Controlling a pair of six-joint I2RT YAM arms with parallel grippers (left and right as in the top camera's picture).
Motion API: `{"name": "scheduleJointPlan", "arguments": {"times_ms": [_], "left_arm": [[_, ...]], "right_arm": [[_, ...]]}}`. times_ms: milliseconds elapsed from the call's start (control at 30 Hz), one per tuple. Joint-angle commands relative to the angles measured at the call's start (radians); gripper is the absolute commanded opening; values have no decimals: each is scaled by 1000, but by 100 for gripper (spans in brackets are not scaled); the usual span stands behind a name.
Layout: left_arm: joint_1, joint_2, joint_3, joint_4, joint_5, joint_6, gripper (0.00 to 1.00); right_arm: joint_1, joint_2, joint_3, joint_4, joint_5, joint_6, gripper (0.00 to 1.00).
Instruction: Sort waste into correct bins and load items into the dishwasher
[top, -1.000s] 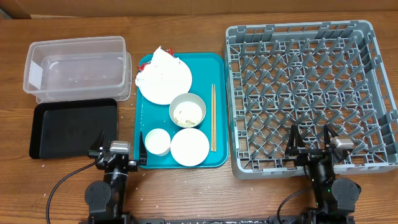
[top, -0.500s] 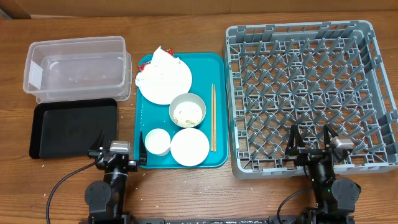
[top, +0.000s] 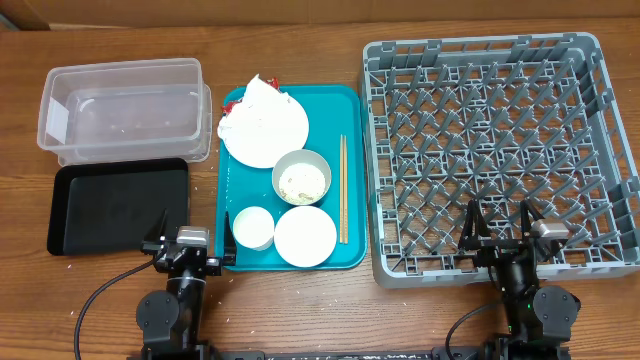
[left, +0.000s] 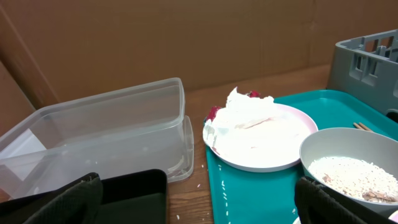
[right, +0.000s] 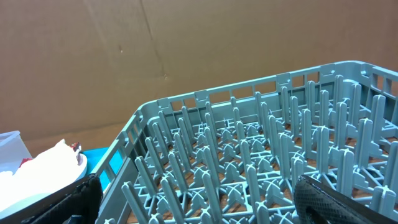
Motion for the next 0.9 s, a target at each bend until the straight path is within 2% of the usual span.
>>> {"name": "scheduleJointPlan", "arguments": {"times_ms": [0,867], "left_arm": [[-8,-12,-3,-4,-11,-11,100],[-6,-12,-3,-3,-23,-3,100]], "right_arm": [[-3,-8,-11,7,-6,-1,100],[-3,-8,-10,7,-5,-1,100]]}}
